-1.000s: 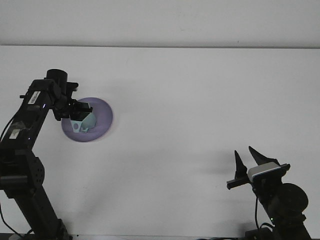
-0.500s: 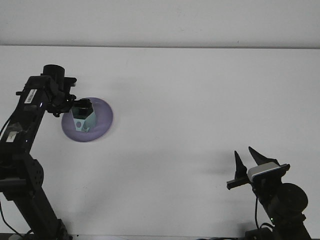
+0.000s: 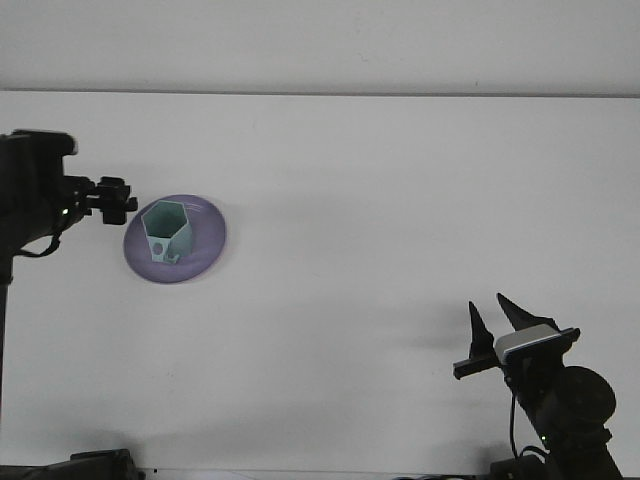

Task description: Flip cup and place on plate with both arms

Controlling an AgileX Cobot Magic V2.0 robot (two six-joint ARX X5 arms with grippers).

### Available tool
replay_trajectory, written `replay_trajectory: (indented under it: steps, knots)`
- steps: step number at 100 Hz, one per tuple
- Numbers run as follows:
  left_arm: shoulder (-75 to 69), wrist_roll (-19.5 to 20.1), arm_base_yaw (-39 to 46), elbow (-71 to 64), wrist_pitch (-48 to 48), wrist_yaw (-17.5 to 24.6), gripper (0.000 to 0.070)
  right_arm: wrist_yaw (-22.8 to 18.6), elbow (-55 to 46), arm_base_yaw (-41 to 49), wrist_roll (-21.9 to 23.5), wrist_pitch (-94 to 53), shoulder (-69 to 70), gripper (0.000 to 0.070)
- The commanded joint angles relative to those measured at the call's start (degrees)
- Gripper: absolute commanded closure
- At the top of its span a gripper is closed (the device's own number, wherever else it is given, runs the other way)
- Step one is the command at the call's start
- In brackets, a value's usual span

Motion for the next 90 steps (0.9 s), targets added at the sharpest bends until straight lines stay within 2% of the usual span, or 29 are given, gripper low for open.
replay_trajectory:
  steps: [1,2,8,17,24,33,42,62,73,90]
  knots:
    - [-1.68,0.09,0.26,1.16,-0.70,0.37,0.0685,0.07,0.33,0.04,0.61,0.31,-0.02,0.0393]
    - [-2.19,0.33,0.26,1.09,-0.79,0.37,0.0700,0.07,0.33,0.04,0.63,0.31,-0.02,0.0394]
    - [-5.16,1.40,0.26,-0.15,-0.26,1.09,0.0687,0.07,0.33,0.04,0.85,0.09,-0.02,0.0443]
    - [-10.43,1.81,0.26,-5.40,3.78,4.35,0.0687,0.11,0.33,0.04,1.18,-0.09,-0.02,0.0587]
    - [-15.52,1.84,0.26,-12.20,8.44,4.61,0.0687,1.60,0.33,0.04,2.12,-0.13,-0.02,0.0700]
    - [-23.19,1.46,0.26,-23.78,17.14,4.61,0.0687,4.17,0.33,0.04,2.32,-0.22,-0.02,0.0700]
    - [-31.69,-0.81,0.24,-37.11,27.36,4.61,0.0687,6.38,0.33,0.04,2.36,0.26,-0.04,0.0700]
    - [-51.19,-3.52,0.24,-65.37,48.83,4.55,0.0687,6.56,0.33,0.02,2.43,5.66,-0.13,0.0700]
    - [-59.60,-7.15,0.24,-74.55,51.36,4.15,0.0687,8.52,0.33,0.00,2.95,8.87,-0.13,0.0700]
    - [-67.52,-9.79,0.24,-79.67,51.71,2.16,0.0688,8.68,0.33,0.00,2.93,9.92,-0.13,0.0700]
